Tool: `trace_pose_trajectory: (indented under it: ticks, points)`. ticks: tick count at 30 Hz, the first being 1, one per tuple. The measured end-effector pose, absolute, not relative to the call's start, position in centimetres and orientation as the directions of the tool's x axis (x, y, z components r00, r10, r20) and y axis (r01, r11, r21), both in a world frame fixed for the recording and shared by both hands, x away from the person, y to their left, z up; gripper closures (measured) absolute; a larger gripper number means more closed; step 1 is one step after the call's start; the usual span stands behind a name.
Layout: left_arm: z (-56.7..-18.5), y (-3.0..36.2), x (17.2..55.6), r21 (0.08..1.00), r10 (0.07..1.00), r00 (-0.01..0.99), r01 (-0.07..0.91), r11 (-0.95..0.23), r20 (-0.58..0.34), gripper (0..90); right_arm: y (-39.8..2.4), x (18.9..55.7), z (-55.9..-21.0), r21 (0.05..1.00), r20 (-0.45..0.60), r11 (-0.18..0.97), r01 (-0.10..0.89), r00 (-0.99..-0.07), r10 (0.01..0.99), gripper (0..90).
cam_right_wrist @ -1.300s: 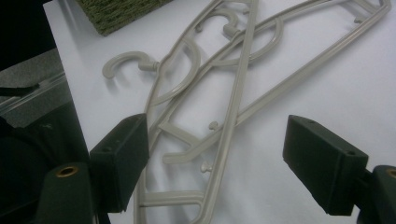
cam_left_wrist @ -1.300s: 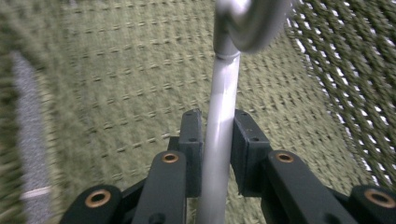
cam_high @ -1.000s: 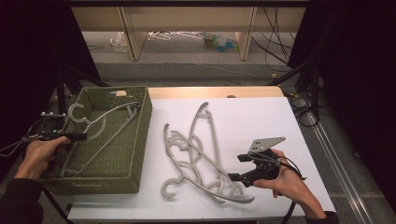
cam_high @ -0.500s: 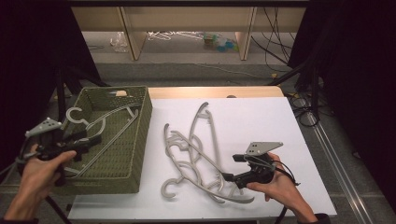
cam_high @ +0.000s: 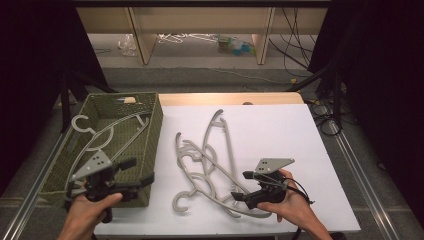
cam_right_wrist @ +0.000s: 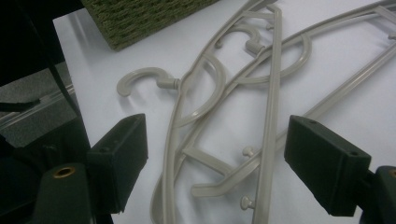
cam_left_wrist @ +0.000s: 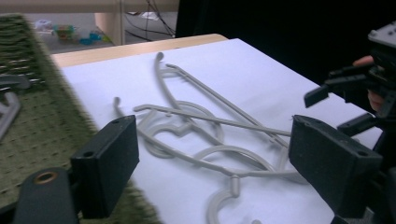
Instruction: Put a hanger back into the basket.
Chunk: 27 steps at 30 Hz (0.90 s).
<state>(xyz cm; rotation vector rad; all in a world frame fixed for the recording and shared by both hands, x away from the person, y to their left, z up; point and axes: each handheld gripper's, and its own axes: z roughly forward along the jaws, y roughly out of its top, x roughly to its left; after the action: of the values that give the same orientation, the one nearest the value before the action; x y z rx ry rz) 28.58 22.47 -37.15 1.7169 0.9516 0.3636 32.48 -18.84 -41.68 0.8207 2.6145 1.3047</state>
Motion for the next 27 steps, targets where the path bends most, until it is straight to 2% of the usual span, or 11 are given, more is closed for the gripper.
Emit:
trace_pose_trajectory:
  ticks: [7, 10, 13, 17, 22, 27]
  points:
    - [-39.2, 19.7, 27.2, 0.91, 0.696, 0.684, 0.4, -0.107, -0.219, 16.1, -18.3, 32.3, -42.0, 0.76, 0.136, 0.499, 0.416, -0.853, 0.504, 22.4]
    - [-39.8, 19.0, 26.7, 0.925, 0.701, 0.694, 0.356, -0.131, -0.167, 15.9, -18.0, 32.2, -42.2, 0.753, 0.13, 0.512, 0.413, -0.856, 0.5, 22.5]
    - [-40.5, 18.2, 26.1, 0.919, 0.692, 0.695, 0.377, -0.116, -0.198, 15.8, -17.5, 32.1, -42.5, 0.747, 0.124, 0.525, 0.408, -0.861, 0.493, 22.6]
    - [-41.2, 17.4, 25.8, 0.92, 0.674, 0.72, 0.36, -0.155, -0.168, 15.7, -16.5, 31.8, -43.0, 0.732, 0.12, 0.553, 0.398, -0.874, 0.471, 23.6]
    - [-41.7, 17.2, 25.5, 0.924, 0.662, 0.732, 0.346, -0.163, -0.157, 15.8, -14.8, 31.6, -43.7, 0.696, 0.11, 0.605, 0.386, -0.891, 0.441, 26.9]
    - [-41.7, 17.3, 25.5, 0.92, 0.669, 0.728, 0.352, -0.175, -0.151, 15.8, -13.7, 31.6, -44.5, 0.66, 0.097, 0.641, 0.393, -0.89, 0.446, 34.7]
